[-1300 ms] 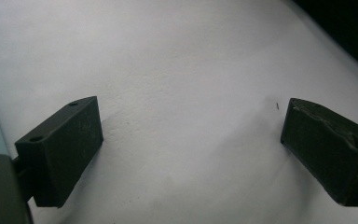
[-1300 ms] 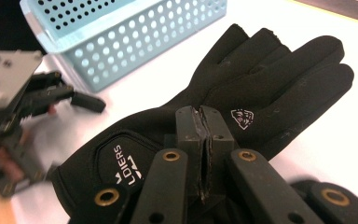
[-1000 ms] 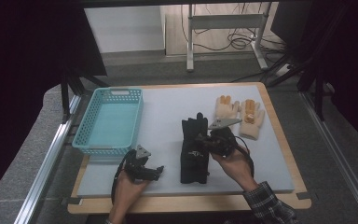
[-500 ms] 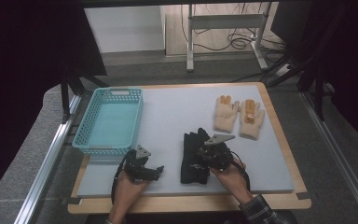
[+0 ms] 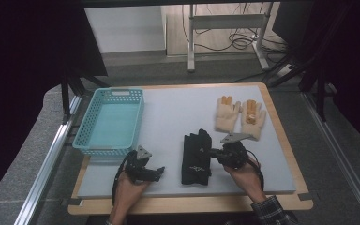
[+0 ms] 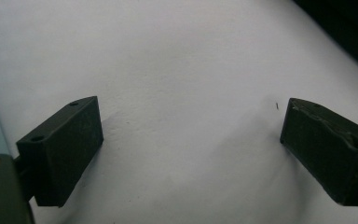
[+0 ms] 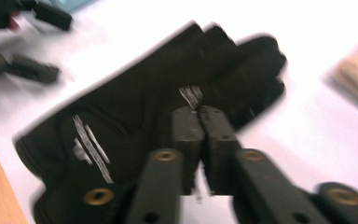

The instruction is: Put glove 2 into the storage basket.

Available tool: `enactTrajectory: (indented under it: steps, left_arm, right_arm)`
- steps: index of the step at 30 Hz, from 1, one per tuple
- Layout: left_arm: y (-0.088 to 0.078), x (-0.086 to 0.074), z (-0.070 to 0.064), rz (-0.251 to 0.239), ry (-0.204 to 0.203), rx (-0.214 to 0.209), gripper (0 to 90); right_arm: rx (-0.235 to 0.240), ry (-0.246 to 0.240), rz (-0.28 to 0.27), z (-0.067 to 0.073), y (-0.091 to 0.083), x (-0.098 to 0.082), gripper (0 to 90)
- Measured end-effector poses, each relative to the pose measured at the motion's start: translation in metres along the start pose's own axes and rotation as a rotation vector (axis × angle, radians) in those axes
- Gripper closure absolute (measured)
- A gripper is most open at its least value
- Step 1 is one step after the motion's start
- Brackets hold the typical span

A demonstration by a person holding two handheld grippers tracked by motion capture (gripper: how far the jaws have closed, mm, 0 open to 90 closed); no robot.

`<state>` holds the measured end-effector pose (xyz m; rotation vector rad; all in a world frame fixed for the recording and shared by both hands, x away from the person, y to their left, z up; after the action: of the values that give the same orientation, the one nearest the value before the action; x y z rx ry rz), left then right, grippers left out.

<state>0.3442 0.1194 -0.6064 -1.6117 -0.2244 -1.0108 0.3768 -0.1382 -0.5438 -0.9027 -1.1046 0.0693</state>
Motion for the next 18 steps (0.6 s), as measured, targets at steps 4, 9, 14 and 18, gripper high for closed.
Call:
enactTrajectory:
  steps: [4,9,14,18]
  left_arm:
    - [-0.003,-0.002,-0.001,-0.005,0.006,0.012,8.1]
    - [-0.009,-0.008,0.005,0.013,-0.006,0.032,6.5]
    - [-0.016,-0.018,0.016,0.026,-0.029,0.058,6.2]
    - [-0.018,-0.022,0.022,0.013,-0.056,0.062,4.5]
  right_arm:
    - [0.017,0.015,0.022,-0.004,0.001,-0.020,88.8]
    - [0.043,0.015,0.032,0.001,0.009,-0.032,88.7]
    - [0.056,-0.001,0.045,0.008,0.022,-0.035,88.6]
    - [0.071,-0.011,0.040,0.014,0.030,-0.032,88.4]
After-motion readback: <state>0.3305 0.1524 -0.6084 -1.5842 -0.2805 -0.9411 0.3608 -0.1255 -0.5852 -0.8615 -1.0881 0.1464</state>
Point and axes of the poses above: each handheld gripper's, and its own axes: y roughly forward along the jaws, x roughly out of its top, z roughly to its left, the point moved 8 cm from there along y, roughly forward along the jaws, and after that the axes turned 6 degrees about x, right-handed, at the moved point
